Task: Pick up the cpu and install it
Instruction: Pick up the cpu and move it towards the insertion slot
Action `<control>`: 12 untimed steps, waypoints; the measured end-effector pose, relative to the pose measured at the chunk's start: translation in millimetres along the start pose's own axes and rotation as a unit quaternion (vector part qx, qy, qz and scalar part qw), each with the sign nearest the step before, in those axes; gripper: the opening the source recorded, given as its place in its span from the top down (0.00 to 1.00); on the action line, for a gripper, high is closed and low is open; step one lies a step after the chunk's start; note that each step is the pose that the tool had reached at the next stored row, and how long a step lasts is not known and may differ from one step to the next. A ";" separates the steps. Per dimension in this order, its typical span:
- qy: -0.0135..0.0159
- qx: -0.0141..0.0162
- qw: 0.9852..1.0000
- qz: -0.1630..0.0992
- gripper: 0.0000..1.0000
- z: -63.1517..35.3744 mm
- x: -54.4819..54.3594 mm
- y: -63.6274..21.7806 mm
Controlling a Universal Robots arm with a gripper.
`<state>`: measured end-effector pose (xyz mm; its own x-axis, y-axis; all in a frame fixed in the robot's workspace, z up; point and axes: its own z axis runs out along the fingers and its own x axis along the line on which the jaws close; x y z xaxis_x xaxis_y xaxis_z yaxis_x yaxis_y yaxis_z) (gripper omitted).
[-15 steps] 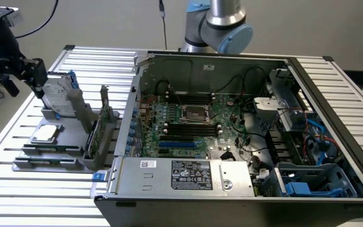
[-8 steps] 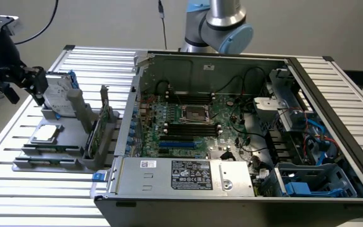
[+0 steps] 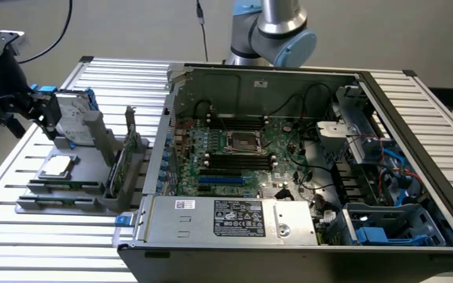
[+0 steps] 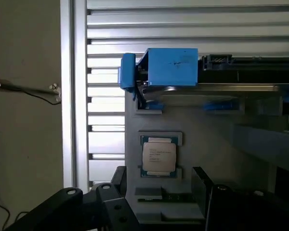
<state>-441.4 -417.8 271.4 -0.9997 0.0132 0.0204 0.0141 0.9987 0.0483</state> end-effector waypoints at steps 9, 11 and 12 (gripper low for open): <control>0.000 0.000 1.000 -0.004 0.35 15.9 -7.1 -6.7; 0.000 0.000 1.000 -0.005 0.35 19.4 -8.7 -8.3; 0.000 0.000 1.000 -0.005 0.35 21.2 -9.3 -9.0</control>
<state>-432.6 -425.9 249.7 -0.9998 0.0035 0.0205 0.0045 0.9988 0.0483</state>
